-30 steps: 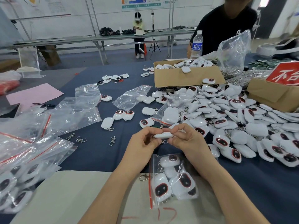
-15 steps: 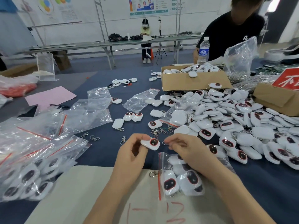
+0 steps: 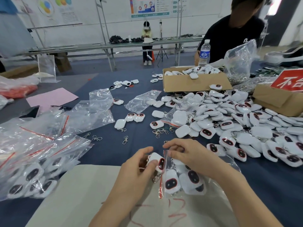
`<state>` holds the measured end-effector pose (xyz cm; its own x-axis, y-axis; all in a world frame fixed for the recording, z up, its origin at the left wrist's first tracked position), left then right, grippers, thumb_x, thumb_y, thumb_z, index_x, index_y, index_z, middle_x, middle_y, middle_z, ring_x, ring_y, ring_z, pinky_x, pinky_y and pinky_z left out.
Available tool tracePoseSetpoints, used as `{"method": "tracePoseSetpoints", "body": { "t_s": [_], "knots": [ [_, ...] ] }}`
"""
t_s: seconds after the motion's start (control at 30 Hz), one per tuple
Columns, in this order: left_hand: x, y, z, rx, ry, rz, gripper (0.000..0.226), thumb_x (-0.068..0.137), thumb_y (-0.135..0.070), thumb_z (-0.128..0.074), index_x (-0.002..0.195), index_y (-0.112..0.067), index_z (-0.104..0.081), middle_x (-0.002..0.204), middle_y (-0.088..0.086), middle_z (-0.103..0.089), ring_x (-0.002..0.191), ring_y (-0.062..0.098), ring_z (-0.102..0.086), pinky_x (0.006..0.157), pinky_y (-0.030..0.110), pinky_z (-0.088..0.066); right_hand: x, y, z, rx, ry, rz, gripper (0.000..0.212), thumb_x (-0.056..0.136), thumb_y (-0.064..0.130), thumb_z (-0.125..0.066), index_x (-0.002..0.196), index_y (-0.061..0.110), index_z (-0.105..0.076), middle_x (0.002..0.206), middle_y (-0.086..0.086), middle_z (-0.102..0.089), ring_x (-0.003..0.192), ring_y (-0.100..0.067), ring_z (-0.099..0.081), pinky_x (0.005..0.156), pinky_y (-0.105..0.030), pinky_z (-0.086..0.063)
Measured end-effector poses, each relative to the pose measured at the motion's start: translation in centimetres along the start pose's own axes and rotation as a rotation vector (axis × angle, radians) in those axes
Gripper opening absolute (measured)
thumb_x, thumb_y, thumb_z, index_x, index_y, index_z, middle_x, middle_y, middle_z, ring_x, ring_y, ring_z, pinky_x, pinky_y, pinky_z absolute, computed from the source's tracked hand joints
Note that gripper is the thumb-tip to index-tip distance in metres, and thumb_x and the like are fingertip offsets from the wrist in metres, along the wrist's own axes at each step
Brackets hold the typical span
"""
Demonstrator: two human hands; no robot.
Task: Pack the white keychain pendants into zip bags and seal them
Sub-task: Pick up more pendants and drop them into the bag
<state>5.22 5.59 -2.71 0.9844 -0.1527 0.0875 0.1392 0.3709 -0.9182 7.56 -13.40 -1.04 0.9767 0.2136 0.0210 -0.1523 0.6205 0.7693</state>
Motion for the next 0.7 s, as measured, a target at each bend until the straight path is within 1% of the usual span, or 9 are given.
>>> {"method": "tracePoseSetpoints", "body": {
  "t_s": [0.1, 0.2, 0.3, 0.4, 0.47, 0.5, 0.57, 0.63, 0.7],
  "knots": [
    [0.0, -0.2, -0.3, -0.144, 0.021, 0.072, 0.027, 0.095, -0.014, -0.069, 0.117, -0.028, -0.068, 0.087, -0.003, -0.075, 0.068, 0.016, -0.072, 0.073, 0.023, -0.057, 0.3, -0.2, -0.1, 0.07, -0.006, 0.01, 0.021, 0.096, 0.025, -0.065, 0.11, 0.039, -0.07, 0.092, 0.014, -0.072, 0.086, -0.001, -0.064, 0.086, -0.023, -0.052],
    [-0.2, -0.4, -0.8, -0.306, 0.023, 0.143, 0.021, 0.094, -0.006, -0.068, 0.113, -0.016, -0.067, 0.085, 0.008, -0.077, 0.063, 0.018, -0.07, 0.065, 0.023, -0.057, 0.5, -0.1, -0.1, 0.167, -0.016, 0.031, 0.02, 0.095, 0.023, -0.067, 0.107, 0.039, -0.071, 0.094, 0.011, -0.075, 0.089, -0.007, -0.068, 0.088, -0.029, -0.054],
    [-0.3, -0.5, -1.1, -0.376, -0.027, 0.197, 0.018, 0.092, -0.004, -0.071, 0.108, -0.008, -0.066, 0.085, 0.014, -0.076, 0.058, 0.014, -0.066, 0.057, 0.02, -0.054, 0.5, 0.0, -0.3, 0.197, -0.017, 0.045, 0.021, 0.094, 0.022, -0.069, 0.103, 0.04, -0.071, 0.093, 0.01, -0.074, 0.086, -0.008, -0.069, 0.087, -0.028, -0.054],
    [-0.7, -0.8, -1.7, -0.222, -0.048, 0.117, 0.012, 0.093, -0.018, -0.072, 0.105, -0.017, -0.072, 0.086, 0.0, -0.076, 0.065, 0.009, -0.066, 0.063, 0.021, -0.053, 0.6, 0.1, -0.2, 0.21, -0.018, 0.043, 0.023, 0.093, 0.018, -0.07, 0.103, 0.039, -0.072, 0.092, 0.008, -0.075, 0.085, -0.01, -0.07, 0.087, -0.03, -0.056],
    [-1.2, -1.3, -1.9, -0.026, -0.042, 0.005, 0.01, 0.094, -0.027, -0.07, 0.101, -0.029, -0.076, 0.091, -0.013, -0.069, 0.077, 0.003, -0.067, 0.072, 0.016, -0.05, 0.6, 0.2, -0.2, 0.238, -0.01, 0.038, 0.025, 0.092, 0.015, -0.071, 0.103, 0.038, -0.072, 0.09, 0.006, -0.075, 0.085, -0.017, -0.07, 0.088, -0.032, -0.056],
    [-1.4, -1.5, -2.1, 0.026, -0.031, -0.032, 0.011, 0.094, -0.028, -0.069, 0.101, -0.033, -0.076, 0.093, -0.015, -0.066, 0.082, 0.002, -0.066, 0.075, 0.015, -0.049, 0.6, 0.3, -0.2, 0.249, -0.004, 0.036, 0.026, 0.092, 0.015, -0.071, 0.102, 0.038, -0.072, 0.089, 0.006, -0.075, 0.085, -0.021, -0.069, 0.087, -0.033, -0.055],
    [-1.6, -1.5, -2.4, 0.02, -0.003, -0.059, 0.02, 0.097, -0.024, -0.066, 0.111, -0.036, -0.071, 0.091, -0.013, -0.069, 0.079, 0.004, -0.066, 0.077, 0.024, -0.053, 0.6, 0.3, -0.2, 0.256, 0.002, 0.036, 0.027, 0.091, 0.014, -0.071, 0.1, 0.04, -0.073, 0.086, 0.007, -0.074, 0.08, -0.023, -0.066, 0.084, -0.033, -0.053],
    [-1.4, -1.3, -2.2, -0.042, 0.014, -0.049, 0.036, 0.1, -0.013, -0.059, 0.122, -0.042, -0.059, 0.086, -0.008, -0.073, 0.074, 0.015, -0.066, 0.077, 0.034, -0.055, 0.6, 0.4, -0.2, 0.268, 0.006, 0.042, 0.028, 0.091, 0.014, -0.071, 0.1, 0.041, -0.074, 0.083, 0.009, -0.071, 0.074, -0.014, -0.061, 0.078, -0.03, -0.053],
    [-1.3, -1.4, -2.4, -0.149, 0.099, -0.015, 0.048, 0.101, -0.006, -0.049, 0.127, -0.046, -0.05, 0.092, -0.004, -0.077, 0.079, 0.02, -0.067, 0.08, 0.032, -0.055, 0.6, 0.6, -0.2, 0.275, 0.001, 0.049, 0.032, 0.091, 0.013, -0.072, 0.098, 0.044, -0.073, 0.081, 0.012, -0.07, 0.074, -0.008, -0.06, 0.078, -0.027, -0.052]
  ]
}}
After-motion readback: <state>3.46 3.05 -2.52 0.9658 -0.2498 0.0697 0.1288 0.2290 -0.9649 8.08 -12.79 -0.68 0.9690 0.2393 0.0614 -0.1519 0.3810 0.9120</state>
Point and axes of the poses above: each hand's wrist, its own x-axis towards the middle knuckle, its own z-axis out of the back of the hand, y = z × x, the point moved 6 cm from there along x, towards the middle knuckle
